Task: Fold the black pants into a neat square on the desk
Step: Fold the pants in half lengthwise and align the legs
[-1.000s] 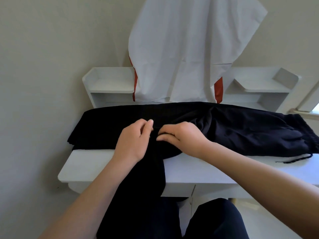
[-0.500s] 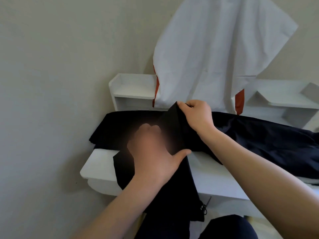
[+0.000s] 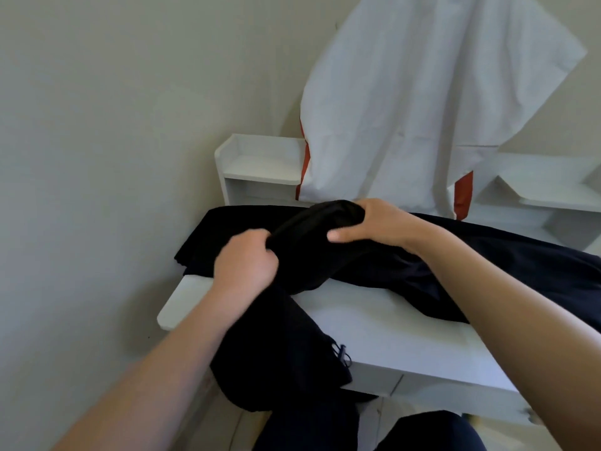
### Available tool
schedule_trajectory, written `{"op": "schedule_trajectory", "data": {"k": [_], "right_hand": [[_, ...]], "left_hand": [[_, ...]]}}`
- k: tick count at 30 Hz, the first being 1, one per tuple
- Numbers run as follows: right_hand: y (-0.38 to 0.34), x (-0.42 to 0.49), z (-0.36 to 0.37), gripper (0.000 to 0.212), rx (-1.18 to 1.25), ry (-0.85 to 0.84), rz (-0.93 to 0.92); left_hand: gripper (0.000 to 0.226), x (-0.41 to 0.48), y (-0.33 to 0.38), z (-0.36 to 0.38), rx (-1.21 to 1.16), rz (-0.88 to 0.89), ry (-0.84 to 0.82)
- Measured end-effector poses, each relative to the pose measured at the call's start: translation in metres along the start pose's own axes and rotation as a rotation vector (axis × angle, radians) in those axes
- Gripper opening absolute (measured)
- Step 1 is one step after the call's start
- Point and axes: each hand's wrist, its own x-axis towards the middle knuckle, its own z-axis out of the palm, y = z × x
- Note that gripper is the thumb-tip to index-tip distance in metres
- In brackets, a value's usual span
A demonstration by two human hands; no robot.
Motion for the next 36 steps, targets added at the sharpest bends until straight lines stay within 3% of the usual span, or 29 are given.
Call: {"op": "schedule_trajectory", "data": {"k": [2, 4, 7, 11, 13, 15, 17, 21, 24, 26, 29, 31, 33, 34, 36], "right_hand": [[0.001, 0.005, -0.003, 0.046, -0.161, -0.027, 0.007], [0.004, 0.01, -0.001, 0.033, -0.132, -0.053, -0.028], [0.007, 0.012, 0.007, 0.012, 0.149, -0.027, -0.014], [0.008, 0.015, -0.003, 0.02, 0.468, 0.189, 0.122], [0.007, 0.014, -0.019, 0.023, 0.493, 0.29, 0.234], [0.003, 0.015, -0.031, 0.017, 0.35, 0.323, 0.315], [0.001, 0.023, -0.037, 0.015, 0.049, 0.3, 0.318], [0.006, 0.047, -0.027, 0.044, -0.545, 0.215, 0.364], [0.011, 0.053, -0.016, 0.044, -0.827, 0.344, 0.357], [0.014, 0.053, -0.005, 0.042, -0.99, 0.452, 0.303], [0.018, 0.054, 0.016, 0.037, -1.271, 0.544, 0.084], [0.013, 0.056, 0.034, 0.026, -1.232, 0.544, -0.093], [0.005, 0.059, 0.055, 0.015, -1.059, 0.481, -0.167], [0.002, 0.061, 0.066, 0.019, -0.952, 0.41, -0.127], [0.001, 0.064, 0.082, 0.05, -0.823, 0.204, 0.052]], "left_hand": [[0.018, 0.018, -0.009, -0.017, 0.039, -0.017, -0.002], [0.018, 0.034, -0.016, -0.031, 0.074, -0.014, -0.009], [0.024, 0.049, -0.02, -0.042, 0.147, 0.005, 0.007], [0.022, 0.064, -0.029, -0.049, 0.26, 0.006, 0.026], [0.016, 0.074, -0.039, -0.053, 0.293, -0.042, 0.043], [0.014, 0.086, -0.044, -0.055, 0.311, -0.071, 0.048], [0.015, 0.096, -0.045, -0.052, 0.359, -0.086, 0.013], [0.014, 0.109, -0.046, -0.033, 0.389, -0.064, -0.129], [0.017, 0.11, -0.048, -0.017, 0.41, 0.023, -0.133], [0.04, 0.106, -0.049, -0.005, 0.492, 0.1, -0.039], [0.072, 0.095, -0.051, 0.014, 0.606, 0.252, 0.113], [0.059, 0.088, -0.051, 0.03, 0.585, 0.392, 0.176], [0.036, 0.082, -0.053, 0.046, 0.465, 0.465, 0.122], [0.034, 0.078, -0.053, 0.053, 0.391, 0.443, 0.036], [0.052, 0.069, -0.055, 0.07, 0.325, 0.33, -0.185]]}}
